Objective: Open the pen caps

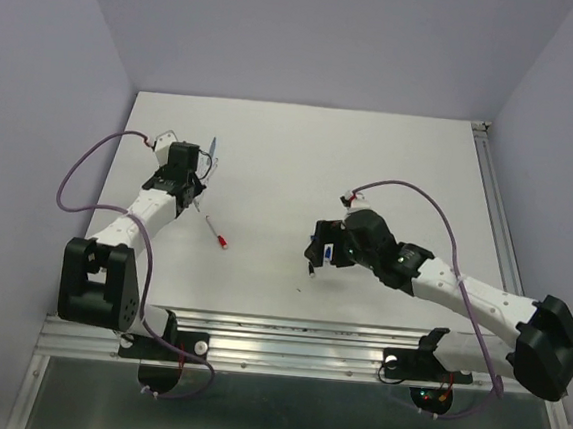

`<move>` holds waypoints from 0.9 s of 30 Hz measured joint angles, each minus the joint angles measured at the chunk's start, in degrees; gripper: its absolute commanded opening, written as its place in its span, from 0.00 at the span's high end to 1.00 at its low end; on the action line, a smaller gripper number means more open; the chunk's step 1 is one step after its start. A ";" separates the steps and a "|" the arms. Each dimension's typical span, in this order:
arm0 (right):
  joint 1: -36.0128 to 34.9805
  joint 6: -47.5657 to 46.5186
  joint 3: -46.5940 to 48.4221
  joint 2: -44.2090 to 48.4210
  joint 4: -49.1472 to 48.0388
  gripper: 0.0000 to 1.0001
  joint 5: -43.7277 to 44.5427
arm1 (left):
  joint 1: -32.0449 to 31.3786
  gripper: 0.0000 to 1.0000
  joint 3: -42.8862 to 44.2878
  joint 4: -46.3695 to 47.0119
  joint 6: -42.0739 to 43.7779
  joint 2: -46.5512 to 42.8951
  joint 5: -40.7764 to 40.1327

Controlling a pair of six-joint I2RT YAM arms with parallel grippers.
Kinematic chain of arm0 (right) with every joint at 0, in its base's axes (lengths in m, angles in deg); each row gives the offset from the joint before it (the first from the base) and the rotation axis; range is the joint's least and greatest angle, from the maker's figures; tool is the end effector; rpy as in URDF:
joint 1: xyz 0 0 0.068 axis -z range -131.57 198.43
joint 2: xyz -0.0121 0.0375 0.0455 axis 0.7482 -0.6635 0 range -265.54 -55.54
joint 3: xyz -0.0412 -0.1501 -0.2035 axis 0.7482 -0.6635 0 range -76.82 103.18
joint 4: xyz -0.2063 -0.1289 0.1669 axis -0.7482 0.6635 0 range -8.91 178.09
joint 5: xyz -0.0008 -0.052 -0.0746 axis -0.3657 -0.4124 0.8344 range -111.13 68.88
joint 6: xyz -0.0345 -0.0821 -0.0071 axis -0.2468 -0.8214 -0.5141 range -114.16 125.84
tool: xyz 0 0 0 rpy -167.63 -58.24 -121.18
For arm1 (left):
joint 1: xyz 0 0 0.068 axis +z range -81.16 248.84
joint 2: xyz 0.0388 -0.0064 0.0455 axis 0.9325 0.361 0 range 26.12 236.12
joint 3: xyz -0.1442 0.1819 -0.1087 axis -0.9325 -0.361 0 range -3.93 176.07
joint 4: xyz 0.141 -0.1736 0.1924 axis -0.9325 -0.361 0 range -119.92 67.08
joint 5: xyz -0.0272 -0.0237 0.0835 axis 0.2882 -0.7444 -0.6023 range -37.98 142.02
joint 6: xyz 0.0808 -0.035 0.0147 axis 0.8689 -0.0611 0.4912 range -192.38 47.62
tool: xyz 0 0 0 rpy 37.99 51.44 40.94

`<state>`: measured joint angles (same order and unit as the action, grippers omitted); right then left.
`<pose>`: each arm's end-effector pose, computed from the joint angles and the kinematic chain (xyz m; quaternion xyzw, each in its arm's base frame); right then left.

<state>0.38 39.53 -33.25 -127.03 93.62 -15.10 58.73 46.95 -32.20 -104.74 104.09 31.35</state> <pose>0.2295 0.2430 0.1697 -0.0915 0.9024 0.2377 0.3476 0.3644 -0.0365 0.1926 -0.2488 0.8459 -0.0114 0.4716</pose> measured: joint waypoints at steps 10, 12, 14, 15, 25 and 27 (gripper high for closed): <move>0.00 -3.65 -5.22 7.19 -2.19 0.00 0.24 | 8.50 0.97 8.52 3.15 11.04 16.04 5.70; 0.00 -4.00 -5.49 7.41 -2.38 0.00 0.48 | 8.76 0.92 9.86 3.50 12.26 17.99 6.16; 0.00 -4.33 -5.84 7.78 -2.60 0.00 0.83 | 9.05 0.86 11.30 3.52 13.11 20.11 6.67; 0.00 -4.37 -5.92 7.87 -2.64 0.00 0.92 | 9.11 0.85 12.24 3.45 13.55 21.40 6.80; 0.00 -4.35 -6.10 7.87 -2.71 0.00 1.73 | 9.11 0.45 14.62 2.56 14.67 26.08 7.48; 0.00 -4.33 -6.10 7.87 -2.73 0.00 1.79 | 9.11 0.30 14.62 2.45 14.53 26.01 8.11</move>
<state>0.38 35.20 -39.34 -119.16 90.89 -13.31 67.84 61.57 -29.75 -90.21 130.10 39.46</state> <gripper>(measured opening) 0.999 0.545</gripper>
